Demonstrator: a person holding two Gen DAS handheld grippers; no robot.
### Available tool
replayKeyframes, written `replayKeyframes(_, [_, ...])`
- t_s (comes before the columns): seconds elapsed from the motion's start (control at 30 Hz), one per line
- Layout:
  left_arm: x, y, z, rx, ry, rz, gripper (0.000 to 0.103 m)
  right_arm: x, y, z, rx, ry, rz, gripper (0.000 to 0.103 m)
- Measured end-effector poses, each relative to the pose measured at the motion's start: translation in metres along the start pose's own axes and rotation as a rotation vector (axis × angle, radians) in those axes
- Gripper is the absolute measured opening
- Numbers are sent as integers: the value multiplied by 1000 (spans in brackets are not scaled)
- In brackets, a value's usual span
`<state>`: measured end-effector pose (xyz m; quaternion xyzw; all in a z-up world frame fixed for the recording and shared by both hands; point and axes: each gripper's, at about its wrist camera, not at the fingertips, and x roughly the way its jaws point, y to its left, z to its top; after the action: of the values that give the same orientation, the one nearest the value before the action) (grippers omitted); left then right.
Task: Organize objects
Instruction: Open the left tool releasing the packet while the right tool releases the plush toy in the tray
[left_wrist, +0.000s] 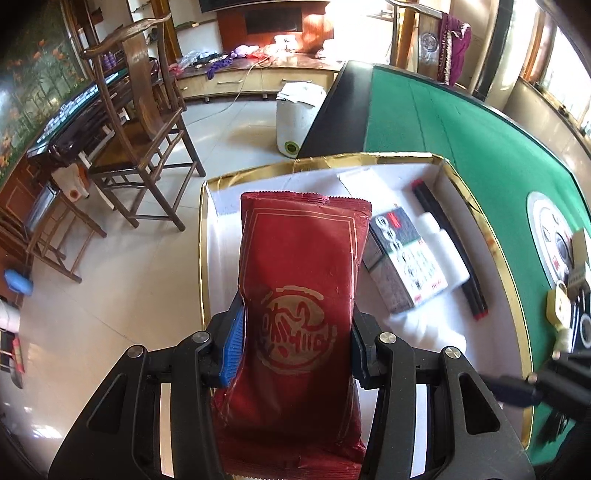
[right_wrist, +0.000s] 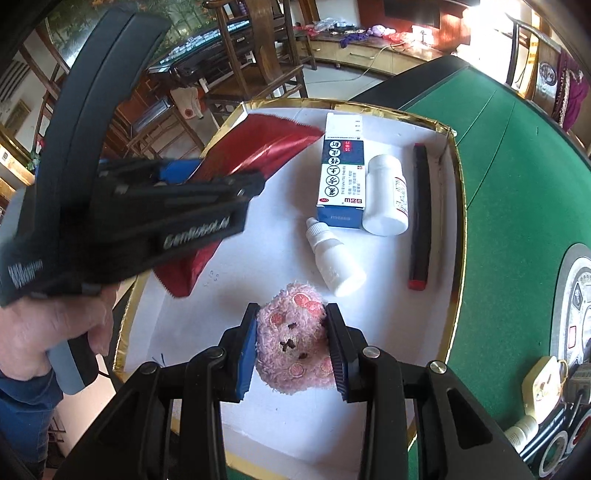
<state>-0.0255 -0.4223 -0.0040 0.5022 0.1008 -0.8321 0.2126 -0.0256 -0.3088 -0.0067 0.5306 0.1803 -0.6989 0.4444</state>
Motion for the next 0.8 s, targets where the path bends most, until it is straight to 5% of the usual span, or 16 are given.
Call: replayKeyframes(0.8, [23, 3, 20, -25, 22, -119, 50, 30, 8, 20, -66, -12, -58, 38])
